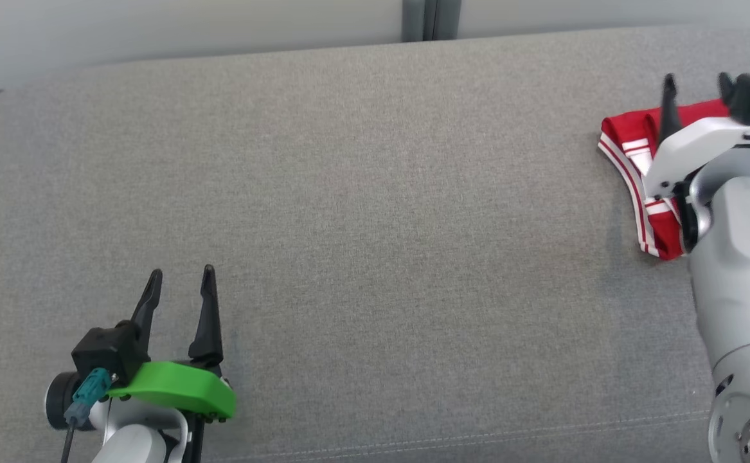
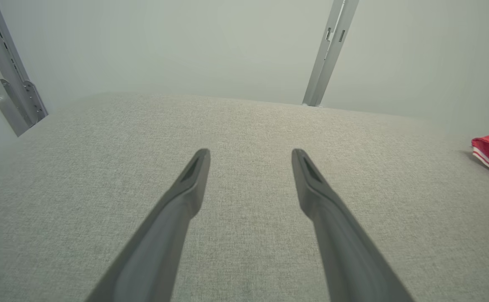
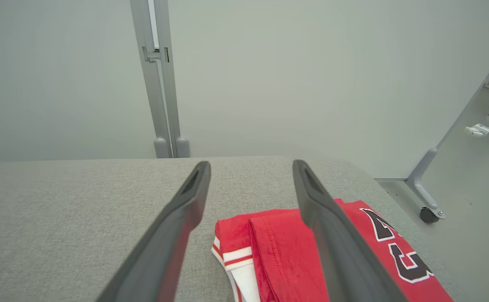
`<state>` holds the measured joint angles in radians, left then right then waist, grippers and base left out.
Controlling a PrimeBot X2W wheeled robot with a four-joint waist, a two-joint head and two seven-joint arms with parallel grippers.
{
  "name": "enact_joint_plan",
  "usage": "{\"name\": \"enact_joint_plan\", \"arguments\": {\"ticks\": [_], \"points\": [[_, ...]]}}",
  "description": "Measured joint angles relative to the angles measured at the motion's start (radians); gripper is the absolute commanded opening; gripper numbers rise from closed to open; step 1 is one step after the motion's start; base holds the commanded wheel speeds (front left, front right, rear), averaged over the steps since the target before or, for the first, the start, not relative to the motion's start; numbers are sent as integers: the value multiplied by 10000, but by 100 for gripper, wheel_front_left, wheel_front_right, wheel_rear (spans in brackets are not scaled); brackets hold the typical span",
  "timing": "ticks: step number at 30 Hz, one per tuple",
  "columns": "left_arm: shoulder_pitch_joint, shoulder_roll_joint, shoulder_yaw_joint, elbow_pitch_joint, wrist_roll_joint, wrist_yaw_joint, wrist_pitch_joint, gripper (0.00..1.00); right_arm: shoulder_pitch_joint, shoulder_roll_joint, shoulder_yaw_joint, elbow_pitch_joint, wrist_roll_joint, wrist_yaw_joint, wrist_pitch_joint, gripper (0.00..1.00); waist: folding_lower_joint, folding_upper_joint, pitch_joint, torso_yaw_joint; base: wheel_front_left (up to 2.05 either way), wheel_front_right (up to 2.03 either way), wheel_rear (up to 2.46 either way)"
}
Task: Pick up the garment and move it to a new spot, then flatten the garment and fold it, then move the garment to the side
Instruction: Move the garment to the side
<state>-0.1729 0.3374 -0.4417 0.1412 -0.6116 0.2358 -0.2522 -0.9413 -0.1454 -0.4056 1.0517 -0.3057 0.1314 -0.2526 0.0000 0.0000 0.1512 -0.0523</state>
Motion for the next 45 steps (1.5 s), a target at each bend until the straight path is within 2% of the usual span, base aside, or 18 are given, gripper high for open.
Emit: {"name": "enact_joint_plan", "arguments": {"ticks": [5,10,18,22,26,27,30,33,39,45], "points": [[437,163,219,301,-217,199,113,100,829,349,1511,-477,1151,0,-59,100,0,0,-708,56,0,0,0],[655,288,255,453,-249,217,146,100,2225,351,2343,-1436,2525,0,-79,100,-1,0,-1337,214,0,0,0],[1039,98,608,286,-353,104,-44,100,4716,518,3202,-4031,4082,0,341,100,0,0,-2022,679,0,0,0],[1372,-31,740,261,-314,13,-58,100,5942,752,3428,-5490,4295,0,800,100,-1,0,-2284,805,0,0,0],[1567,-31,777,196,-102,-284,-90,100,6999,911,3423,-6761,4445,0,1126,100,-1,0,-2452,825,0,0,0],[1567,-31,777,196,-102,-284,-90,100,6999,911,3423,-6761,4445,0,1126,100,-1,0,-2452,825,0,0,0],[1638,-29,825,-109,136,-863,-102,100,7636,934,3511,-7417,4661,-2,1340,100,-1,0,-2482,794,0,0,0],[1803,-127,1047,-228,401,-1229,-102,100,8187,941,3730,-7806,5005,-2,1499,100,-1,0,-2505,798,0,0,0],[2271,-353,1340,40,748,-1569,-104,100,8937,947,3858,-8236,5319,-2,1603,100,-1,0,-2598,839,0,0,0],[2545,-453,1513,370,957,-1659,-102,100,9279,951,3856,-8397,5214,-2,1674,100,-1,0,-2689,851,0,0,0]]}}
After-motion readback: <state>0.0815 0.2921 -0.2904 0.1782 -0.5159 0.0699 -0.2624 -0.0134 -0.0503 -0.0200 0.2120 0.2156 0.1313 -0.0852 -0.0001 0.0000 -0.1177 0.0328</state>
